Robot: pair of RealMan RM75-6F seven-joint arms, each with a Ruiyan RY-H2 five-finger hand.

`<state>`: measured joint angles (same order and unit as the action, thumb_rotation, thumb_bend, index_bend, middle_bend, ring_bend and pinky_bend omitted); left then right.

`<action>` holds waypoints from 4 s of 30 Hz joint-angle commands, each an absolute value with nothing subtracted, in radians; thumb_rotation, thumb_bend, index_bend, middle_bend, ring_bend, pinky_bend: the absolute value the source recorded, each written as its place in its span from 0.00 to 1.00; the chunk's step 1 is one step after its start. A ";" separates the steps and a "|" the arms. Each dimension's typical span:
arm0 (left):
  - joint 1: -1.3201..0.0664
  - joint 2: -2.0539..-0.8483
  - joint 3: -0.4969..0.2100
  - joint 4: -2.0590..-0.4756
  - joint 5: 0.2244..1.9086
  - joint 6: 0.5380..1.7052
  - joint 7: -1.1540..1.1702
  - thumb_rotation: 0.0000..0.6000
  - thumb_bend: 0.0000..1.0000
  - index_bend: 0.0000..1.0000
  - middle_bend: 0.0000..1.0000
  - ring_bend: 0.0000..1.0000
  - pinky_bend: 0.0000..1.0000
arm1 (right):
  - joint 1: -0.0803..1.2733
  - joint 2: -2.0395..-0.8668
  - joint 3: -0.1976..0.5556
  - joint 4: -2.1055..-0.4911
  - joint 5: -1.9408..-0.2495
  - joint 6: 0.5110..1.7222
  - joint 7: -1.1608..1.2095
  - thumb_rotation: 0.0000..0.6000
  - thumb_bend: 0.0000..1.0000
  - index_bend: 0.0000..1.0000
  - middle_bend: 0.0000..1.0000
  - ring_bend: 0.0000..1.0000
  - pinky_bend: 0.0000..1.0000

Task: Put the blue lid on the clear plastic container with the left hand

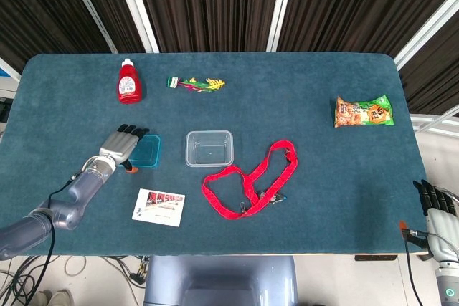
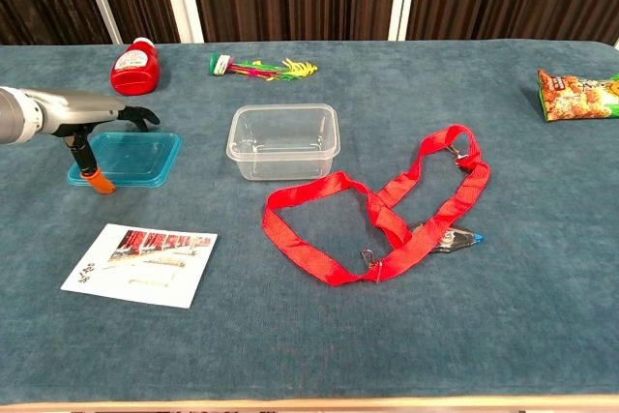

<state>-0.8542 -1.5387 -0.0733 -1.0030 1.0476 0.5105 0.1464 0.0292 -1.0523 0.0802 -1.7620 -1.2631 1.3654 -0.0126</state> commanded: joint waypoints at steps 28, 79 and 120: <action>-0.841 -1.517 -0.082 -1.033 1.001 0.546 0.178 1.00 0.23 0.00 0.46 0.03 0.00 | 0.030 -1.048 0.081 -1.774 -1.248 1.354 -0.003 1.00 0.39 0.06 0.04 0.02 0.00; -1.259 -1.189 -0.110 -1.641 0.327 0.624 0.507 1.00 0.23 0.02 0.46 0.03 0.00 | 0.029 -1.042 0.083 -1.781 -1.246 1.352 0.019 1.00 0.39 0.06 0.04 0.02 0.00; -1.474 -1.512 -0.097 -1.486 -0.078 0.888 0.702 1.00 0.22 0.03 0.45 0.03 0.00 | 0.029 -1.039 0.084 -1.785 -1.237 1.346 0.027 1.00 0.39 0.06 0.04 0.02 0.00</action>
<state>-1.4758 -1.5085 -0.0940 -1.4893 -0.0780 0.8846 0.6989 0.0292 -1.0389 0.0839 -1.7848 -1.2370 1.3463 0.0272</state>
